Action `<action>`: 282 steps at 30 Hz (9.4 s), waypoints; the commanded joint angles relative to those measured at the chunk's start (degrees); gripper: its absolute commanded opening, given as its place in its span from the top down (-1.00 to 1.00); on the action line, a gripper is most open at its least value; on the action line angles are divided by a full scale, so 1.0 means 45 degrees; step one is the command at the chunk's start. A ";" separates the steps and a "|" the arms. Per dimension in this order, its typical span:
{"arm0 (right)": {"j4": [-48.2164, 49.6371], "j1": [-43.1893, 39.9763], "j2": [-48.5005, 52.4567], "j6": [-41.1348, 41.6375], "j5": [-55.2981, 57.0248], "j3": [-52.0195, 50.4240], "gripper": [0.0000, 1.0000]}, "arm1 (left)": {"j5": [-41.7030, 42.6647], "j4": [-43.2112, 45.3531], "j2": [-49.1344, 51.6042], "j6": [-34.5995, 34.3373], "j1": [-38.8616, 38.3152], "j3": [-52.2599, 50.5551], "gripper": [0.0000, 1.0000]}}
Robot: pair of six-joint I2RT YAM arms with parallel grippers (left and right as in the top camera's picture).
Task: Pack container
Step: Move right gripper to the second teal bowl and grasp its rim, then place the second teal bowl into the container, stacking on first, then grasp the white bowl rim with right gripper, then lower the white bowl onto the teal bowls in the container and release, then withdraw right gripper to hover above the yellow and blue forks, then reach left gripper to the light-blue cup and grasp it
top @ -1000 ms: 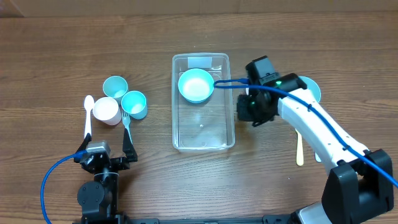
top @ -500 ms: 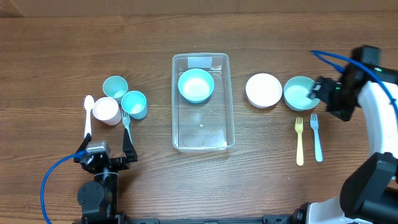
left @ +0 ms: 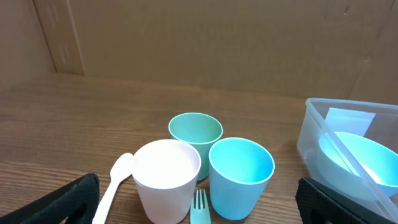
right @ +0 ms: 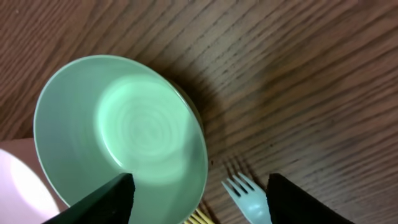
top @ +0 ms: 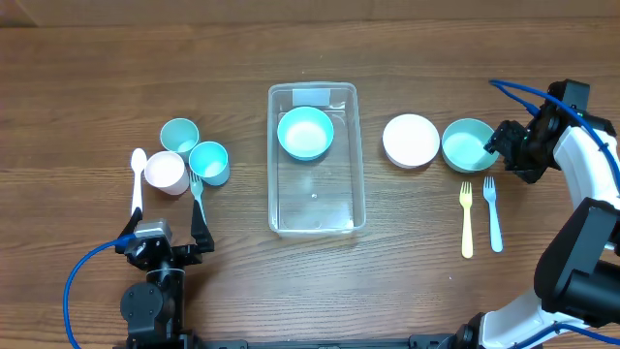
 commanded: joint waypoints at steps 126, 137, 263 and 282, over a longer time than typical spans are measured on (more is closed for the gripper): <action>-0.0525 0.5003 0.2798 0.0529 0.1020 0.1608 0.68 | -0.0034 -0.0005 -0.0087 -0.0228 0.0024 -0.0039 -1.00; -0.3682 0.4906 0.1122 0.0287 0.2463 0.5056 0.92 | -0.0034 -0.0005 -0.0087 -0.0228 0.0024 -0.0039 -0.99; 0.5027 0.3487 -0.3347 -0.1355 0.3274 -0.5532 -1.00 | 0.2322 0.1933 -0.0087 -0.0423 0.0019 0.0073 -1.00; 0.5027 0.3487 -0.3347 -0.1350 0.3274 -0.5532 -1.00 | 0.8150 -1.1681 1.7267 0.0865 -0.0170 1.7087 -1.00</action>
